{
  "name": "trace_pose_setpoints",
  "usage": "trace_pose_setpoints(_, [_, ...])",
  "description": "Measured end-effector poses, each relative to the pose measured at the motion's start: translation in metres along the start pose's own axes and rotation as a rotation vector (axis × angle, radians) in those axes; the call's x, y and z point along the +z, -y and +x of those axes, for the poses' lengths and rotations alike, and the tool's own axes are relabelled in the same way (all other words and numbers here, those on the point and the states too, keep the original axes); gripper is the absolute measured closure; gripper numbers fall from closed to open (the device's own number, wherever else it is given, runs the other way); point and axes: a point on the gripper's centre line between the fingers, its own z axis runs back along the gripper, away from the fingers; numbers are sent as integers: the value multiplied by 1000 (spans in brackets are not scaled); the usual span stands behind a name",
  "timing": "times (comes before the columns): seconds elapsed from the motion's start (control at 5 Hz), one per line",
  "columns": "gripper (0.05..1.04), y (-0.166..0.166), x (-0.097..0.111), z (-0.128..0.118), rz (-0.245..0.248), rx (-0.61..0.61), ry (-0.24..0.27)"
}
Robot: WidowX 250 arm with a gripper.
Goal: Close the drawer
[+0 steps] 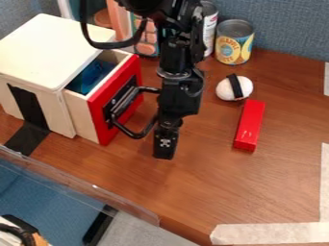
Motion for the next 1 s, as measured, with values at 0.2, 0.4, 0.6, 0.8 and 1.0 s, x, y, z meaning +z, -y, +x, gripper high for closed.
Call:
trace_pose_setpoints(0.2, [83, -6, -1, -13, 0, 56, -6])
trace_pose_setpoints(0.4, [83, -7, -2, -21, -13, 100, -10])
trace_pose_setpoints(0.6, [83, -7, -4, -26, -19, 121, -11])
trace_pose_setpoints(0.8, [83, -9, -5, -35, -22, 169, -21])
trace_pose_setpoints(1.0, [82, -11, -5, -43, -31, 212, -21])
